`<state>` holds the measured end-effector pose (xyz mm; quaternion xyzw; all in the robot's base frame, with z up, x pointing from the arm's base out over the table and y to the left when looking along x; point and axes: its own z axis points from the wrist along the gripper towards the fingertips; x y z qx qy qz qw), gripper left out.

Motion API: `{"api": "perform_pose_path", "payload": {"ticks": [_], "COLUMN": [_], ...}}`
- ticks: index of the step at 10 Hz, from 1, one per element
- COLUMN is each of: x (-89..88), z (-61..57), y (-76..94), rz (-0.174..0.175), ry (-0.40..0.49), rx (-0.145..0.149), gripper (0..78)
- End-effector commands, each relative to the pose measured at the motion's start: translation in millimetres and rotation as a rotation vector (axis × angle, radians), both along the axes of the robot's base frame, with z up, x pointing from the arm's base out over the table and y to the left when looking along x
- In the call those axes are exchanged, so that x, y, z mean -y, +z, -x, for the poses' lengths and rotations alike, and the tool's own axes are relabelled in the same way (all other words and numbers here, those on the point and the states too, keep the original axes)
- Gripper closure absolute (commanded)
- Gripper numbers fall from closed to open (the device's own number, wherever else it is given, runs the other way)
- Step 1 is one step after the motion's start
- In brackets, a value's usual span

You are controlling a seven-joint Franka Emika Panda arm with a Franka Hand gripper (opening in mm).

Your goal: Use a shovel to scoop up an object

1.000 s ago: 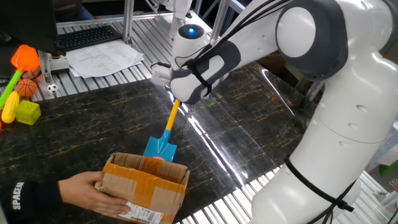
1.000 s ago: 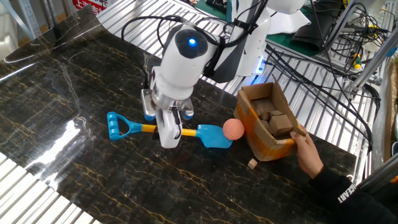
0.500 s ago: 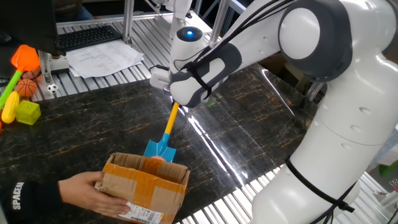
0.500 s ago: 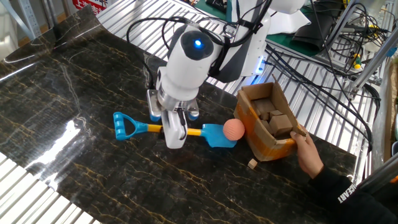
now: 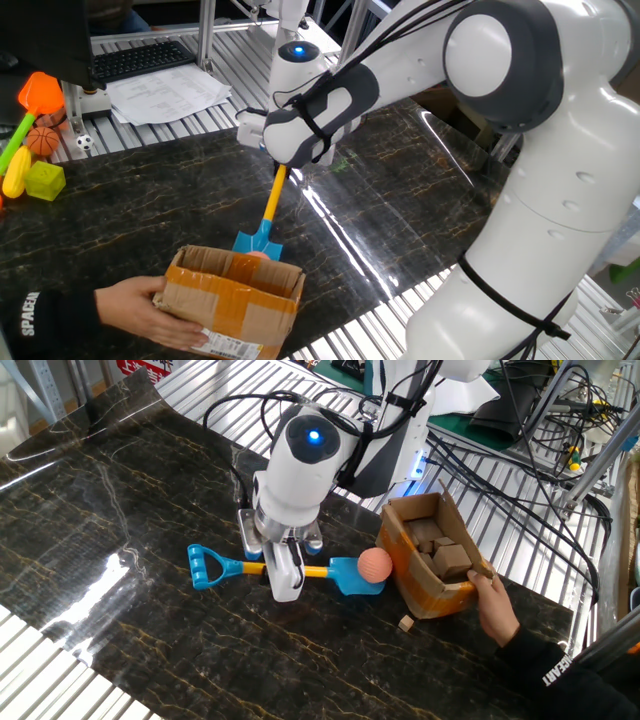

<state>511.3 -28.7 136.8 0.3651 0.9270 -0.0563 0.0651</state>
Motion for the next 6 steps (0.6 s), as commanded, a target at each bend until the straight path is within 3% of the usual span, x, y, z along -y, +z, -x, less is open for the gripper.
{"api": "perform_pose_path", "payload": {"ticks": [1,6], "x": [-2.8,-3.0], "z": [-1.2,-5.8], "y": [0.2,3.6], "rz": [-0.075,-0.101], "ry": [0.065,0.051], "rx": [-0.115,-0.171], "gripper": [76.3,76.3]}}
